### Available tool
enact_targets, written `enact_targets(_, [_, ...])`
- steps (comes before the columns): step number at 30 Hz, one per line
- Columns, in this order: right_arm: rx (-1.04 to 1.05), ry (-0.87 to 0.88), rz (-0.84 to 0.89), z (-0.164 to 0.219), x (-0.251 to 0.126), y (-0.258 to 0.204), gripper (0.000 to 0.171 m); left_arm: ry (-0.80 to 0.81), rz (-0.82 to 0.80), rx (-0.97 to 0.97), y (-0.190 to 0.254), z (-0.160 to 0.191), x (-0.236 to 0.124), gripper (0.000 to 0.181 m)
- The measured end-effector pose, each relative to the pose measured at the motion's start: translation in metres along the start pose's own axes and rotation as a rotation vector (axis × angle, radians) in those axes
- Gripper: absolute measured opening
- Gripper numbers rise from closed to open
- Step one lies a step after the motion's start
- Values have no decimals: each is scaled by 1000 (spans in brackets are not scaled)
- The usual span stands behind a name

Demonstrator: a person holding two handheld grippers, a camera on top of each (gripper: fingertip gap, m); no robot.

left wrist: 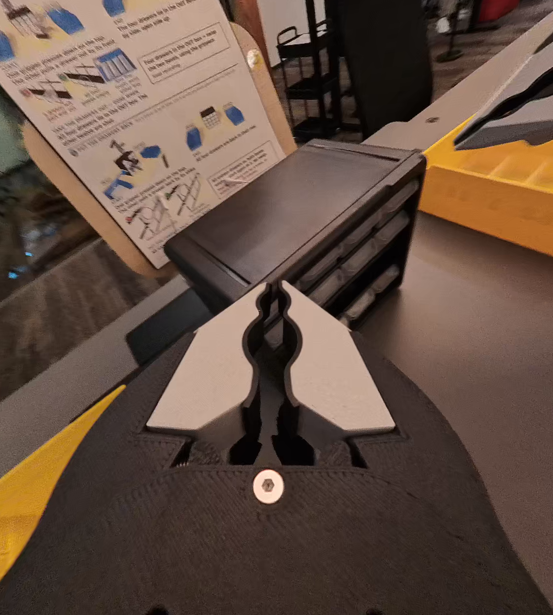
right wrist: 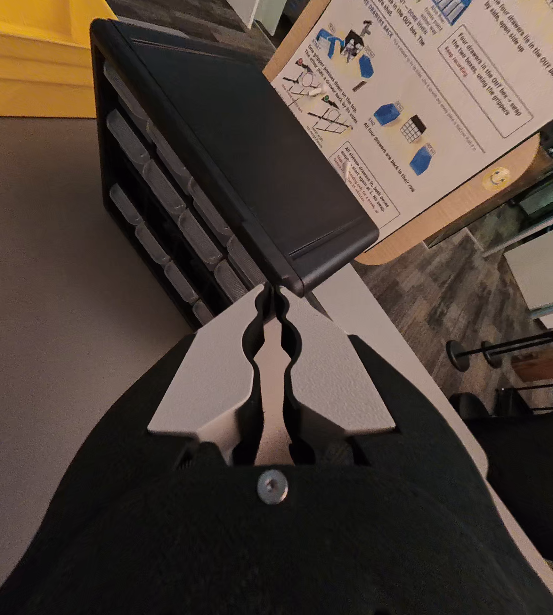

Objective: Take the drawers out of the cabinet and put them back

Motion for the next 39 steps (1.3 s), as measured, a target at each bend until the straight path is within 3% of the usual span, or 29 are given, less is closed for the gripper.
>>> enact_targets(1, [-13, 5, 7, -2, -4, 0, 0, 12, 7, -7, 4, -4, -3, 4])
enact_targets(14, [-22, -113, -3, 6, -5, -11, 17, -35, -121, 4, 2, -5, -8, 37])
enact_targets(20, [-34, -138, -14, 9, -4, -13, 16, -46, -122, -21, 0, -2, -9, 46])
enact_targets(36, [-35, -115, -8, 5, -3, -14, 16, -60, -138, -11, -2, -1, -11, 52])
enact_targets(39, [-35, -114, -8, 5, -2, -13, 17, -63, -136, 10, 0, -1, -12, 43])
Point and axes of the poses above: each gripper's, where its closed fingertips meet, x out along the fingers, z out of its underside, y = z × x across the jaws, the point moved 4 cm from there along -x, back along the fingers, and after that the axes turned 10 degrees about y, right-handed, at the moved point
